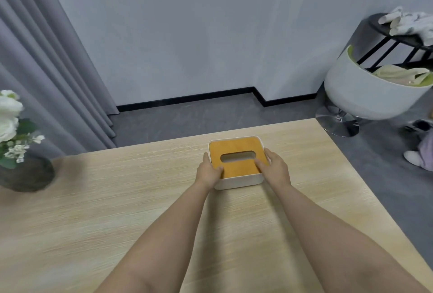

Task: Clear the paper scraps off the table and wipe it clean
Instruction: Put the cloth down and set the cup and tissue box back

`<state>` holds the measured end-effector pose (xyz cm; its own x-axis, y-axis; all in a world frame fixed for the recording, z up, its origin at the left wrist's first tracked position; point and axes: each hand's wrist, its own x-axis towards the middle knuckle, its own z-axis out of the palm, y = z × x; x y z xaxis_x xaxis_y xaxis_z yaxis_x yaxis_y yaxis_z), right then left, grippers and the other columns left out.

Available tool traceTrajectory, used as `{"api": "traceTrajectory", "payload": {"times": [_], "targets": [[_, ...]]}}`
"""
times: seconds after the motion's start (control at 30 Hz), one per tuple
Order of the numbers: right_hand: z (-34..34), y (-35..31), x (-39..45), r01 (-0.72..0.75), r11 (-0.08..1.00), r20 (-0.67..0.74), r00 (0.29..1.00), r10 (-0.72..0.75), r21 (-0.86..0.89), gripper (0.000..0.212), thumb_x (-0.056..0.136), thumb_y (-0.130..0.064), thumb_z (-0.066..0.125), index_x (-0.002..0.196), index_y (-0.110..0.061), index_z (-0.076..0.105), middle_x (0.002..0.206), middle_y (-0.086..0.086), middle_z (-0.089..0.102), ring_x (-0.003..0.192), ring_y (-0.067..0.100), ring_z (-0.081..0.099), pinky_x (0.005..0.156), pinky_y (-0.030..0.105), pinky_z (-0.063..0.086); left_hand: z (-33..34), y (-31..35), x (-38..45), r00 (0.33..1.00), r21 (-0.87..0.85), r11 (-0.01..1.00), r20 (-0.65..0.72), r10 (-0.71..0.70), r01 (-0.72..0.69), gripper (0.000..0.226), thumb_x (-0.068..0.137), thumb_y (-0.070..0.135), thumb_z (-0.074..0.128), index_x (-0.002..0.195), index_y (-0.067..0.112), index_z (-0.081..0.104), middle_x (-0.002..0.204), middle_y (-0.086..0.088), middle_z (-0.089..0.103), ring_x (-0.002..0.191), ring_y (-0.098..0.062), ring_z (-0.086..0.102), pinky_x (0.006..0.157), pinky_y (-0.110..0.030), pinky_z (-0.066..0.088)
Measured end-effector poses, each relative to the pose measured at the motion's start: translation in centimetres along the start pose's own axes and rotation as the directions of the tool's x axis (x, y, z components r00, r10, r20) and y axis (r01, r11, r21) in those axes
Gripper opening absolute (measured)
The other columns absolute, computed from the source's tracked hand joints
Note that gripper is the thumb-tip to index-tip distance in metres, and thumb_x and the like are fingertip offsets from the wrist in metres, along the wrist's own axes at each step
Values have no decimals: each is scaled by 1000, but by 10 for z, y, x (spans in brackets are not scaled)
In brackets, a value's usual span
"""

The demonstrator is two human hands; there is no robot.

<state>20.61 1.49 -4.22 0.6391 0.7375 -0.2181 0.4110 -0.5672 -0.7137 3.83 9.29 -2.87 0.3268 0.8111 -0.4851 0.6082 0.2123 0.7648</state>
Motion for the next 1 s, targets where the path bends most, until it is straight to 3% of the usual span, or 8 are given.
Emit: {"api": "traceTrajectory", "payload": {"times": [0.13,0.27,0.43,0.6,0.73,1.0], "targets": [[7,3,5,-75,997,51,996,74,19,57,93,-23,57,145,-12,35,145,6,44,133,25,41,106,32,34,2,2,-1,999,6,1000,-33,-1,1,50,92,-3,48,139,9,36,132,-12,51,120,-28,49,89,-28,40],[15,-8,1,-77,997,22,997,77,20,56,93,-19,58,144,-12,37,143,8,47,130,27,44,105,33,36,-7,-4,-4,996,-19,999,-77,44,-45,45,87,-8,46,129,9,48,118,-9,57,97,-20,48,64,-15,30],[39,-45,-18,6,999,35,999,-7,40,55,91,-16,60,142,-11,40,140,7,49,128,26,46,104,32,36,-50,-19,-23,984,-73,995,-172,47,-60,51,88,-9,47,136,8,44,132,-11,54,122,-26,48,69,-14,30],[87,-99,-53,111,993,104,988,-114,40,51,91,-15,59,139,-12,44,133,9,56,123,28,50,100,32,38,-117,-58,-50,962,-109,993,-272,18,-49,54,87,-10,48,137,9,44,133,-10,53,115,-21,49,77,-19,37],[144,-141,-87,182,983,193,964,-184,28,55,91,-17,60,142,-11,39,139,7,51,128,26,46,104,31,35,-179,-105,-76,933,-158,987,-357,-34,-24,56,84,-12,47,136,8,45,131,-12,54,123,-24,47,91,-34,49],[267,-218,-171,278,960,319,909,-269,18,58,91,-20,60,144,-10,37,143,8,47,131,26,43,106,31,32,-303,-214,-124,876,-198,980,-471,-104,10,67,79,-10,48,138,20,46,127,-7,58,121,-23,51,86,-36,50]]}}
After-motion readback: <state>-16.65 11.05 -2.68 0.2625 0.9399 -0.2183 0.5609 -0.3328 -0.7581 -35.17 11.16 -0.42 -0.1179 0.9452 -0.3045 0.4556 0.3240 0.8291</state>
